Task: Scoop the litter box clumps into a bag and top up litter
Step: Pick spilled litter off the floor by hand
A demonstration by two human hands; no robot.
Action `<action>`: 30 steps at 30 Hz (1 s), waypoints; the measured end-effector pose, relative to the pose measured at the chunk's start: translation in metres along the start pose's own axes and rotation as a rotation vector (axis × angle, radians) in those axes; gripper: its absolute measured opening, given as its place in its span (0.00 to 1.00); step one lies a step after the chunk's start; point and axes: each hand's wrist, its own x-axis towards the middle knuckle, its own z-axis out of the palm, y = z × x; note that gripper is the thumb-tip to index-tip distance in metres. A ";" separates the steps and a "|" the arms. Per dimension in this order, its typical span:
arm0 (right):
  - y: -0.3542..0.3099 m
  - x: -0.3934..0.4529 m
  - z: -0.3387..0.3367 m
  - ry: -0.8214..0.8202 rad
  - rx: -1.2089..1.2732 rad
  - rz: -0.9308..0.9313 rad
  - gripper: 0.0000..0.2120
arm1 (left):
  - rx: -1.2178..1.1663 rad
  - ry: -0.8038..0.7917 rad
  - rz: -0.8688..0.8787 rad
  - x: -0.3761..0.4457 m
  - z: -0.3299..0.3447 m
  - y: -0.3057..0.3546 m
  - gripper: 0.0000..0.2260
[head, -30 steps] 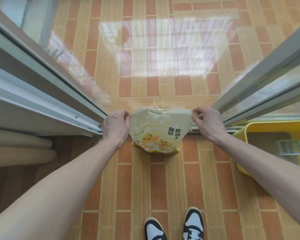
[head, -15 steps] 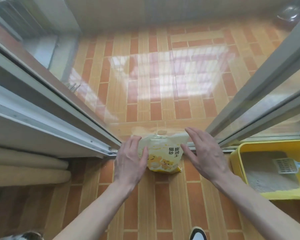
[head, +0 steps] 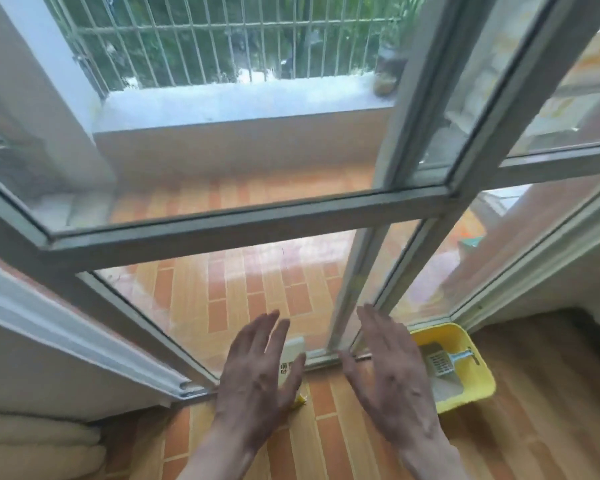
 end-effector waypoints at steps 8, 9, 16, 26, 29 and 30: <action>-0.006 -0.094 -0.161 0.212 -0.111 0.261 0.31 | -0.194 -0.004 0.324 -0.007 -0.097 0.124 0.25; -0.004 -0.109 -0.176 0.224 -0.116 0.314 0.31 | -0.226 -0.012 0.352 -0.010 -0.103 0.143 0.24; 0.028 -0.237 -0.243 0.334 -0.190 0.664 0.31 | -0.338 -0.133 0.599 -0.040 -0.098 0.262 0.24; 0.124 -0.357 -0.311 0.468 -0.247 1.027 0.33 | -0.318 -0.305 0.898 -0.070 -0.033 0.426 0.26; 0.159 -0.378 -0.326 0.500 -0.258 1.069 0.33 | -0.320 -0.321 0.923 -0.071 -0.017 0.471 0.26; 0.170 -0.383 -0.330 0.512 -0.260 1.076 0.33 | -0.314 -0.327 0.927 -0.071 -0.011 0.487 0.27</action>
